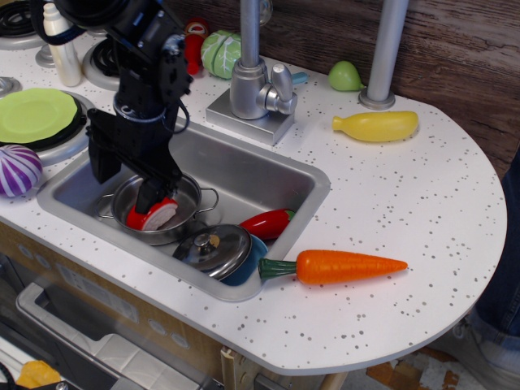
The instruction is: Take sushi out of pan
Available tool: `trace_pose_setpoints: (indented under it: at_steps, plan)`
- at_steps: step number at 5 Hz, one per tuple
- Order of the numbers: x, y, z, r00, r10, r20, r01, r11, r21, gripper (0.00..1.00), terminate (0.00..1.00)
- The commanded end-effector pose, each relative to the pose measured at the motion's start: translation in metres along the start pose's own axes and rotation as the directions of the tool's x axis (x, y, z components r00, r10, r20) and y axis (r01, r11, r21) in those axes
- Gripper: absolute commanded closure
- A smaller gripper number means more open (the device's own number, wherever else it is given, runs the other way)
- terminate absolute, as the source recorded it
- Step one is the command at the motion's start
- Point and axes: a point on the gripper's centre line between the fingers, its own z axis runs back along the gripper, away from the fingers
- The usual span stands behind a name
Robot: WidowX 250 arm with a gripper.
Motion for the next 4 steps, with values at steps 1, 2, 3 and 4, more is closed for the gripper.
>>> trace_pose_setpoints:
  at_steps: [1,2,3,4]
  plan:
    - [0.027,0.035,-0.033,0.993,-0.046,0.113,0.054,0.996,-0.067,0.00,0.00]
    - [0.034,0.032,-0.047,0.988,-0.052,0.146,0.069,0.991,-0.112,0.00,0.00]
    - [0.037,0.026,-0.056,0.985,-0.053,0.167,0.075,0.989,-0.129,0.00,0.00]
    - [0.036,0.021,-0.062,0.980,-0.046,0.193,0.072,0.989,-0.129,0.00,0.00]
